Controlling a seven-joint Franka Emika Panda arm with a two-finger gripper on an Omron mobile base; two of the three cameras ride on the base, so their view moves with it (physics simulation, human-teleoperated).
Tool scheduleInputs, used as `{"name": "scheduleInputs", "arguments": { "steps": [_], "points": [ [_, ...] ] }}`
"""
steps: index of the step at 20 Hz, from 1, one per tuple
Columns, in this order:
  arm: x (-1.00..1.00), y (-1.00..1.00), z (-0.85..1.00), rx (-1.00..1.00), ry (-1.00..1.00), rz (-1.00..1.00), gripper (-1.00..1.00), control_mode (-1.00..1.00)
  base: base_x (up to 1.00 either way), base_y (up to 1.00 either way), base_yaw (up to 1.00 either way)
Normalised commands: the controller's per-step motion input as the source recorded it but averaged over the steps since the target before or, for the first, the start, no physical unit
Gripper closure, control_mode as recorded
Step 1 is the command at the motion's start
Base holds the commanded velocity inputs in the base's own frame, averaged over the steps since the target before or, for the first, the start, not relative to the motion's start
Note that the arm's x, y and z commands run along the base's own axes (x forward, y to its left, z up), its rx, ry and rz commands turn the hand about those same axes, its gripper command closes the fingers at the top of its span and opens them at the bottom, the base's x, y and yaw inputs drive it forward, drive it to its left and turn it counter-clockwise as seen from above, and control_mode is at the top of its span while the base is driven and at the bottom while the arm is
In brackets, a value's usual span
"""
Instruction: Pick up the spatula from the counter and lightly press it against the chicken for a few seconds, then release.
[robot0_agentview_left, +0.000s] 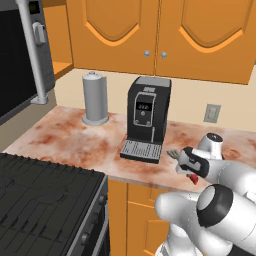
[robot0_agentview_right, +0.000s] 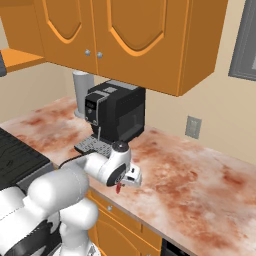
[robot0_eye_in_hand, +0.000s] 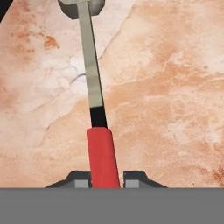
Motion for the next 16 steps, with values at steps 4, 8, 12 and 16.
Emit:
{"name": "scheduleInputs", "arguments": {
  "steps": [4, 8, 12, 16],
  "points": [
    [-0.03, 0.02, -0.04, 0.00, -0.01, 0.04, 1.00, -1.00, 0.00, 0.00, 0.00],
    [-0.34, 0.00, 0.18, 0.00, -0.07, 0.02, 1.00, -1.00, 0.00, 0.00, 0.00],
    [-0.59, 0.00, 0.45, 0.00, -0.16, 0.03, 1.00, -1.00, 0.00, 0.00, 0.00],
    [-0.51, 0.00, 0.54, 0.00, -0.14, 0.09, 1.00, -1.00, 0.00, 0.00, 0.00]
  ]
}}
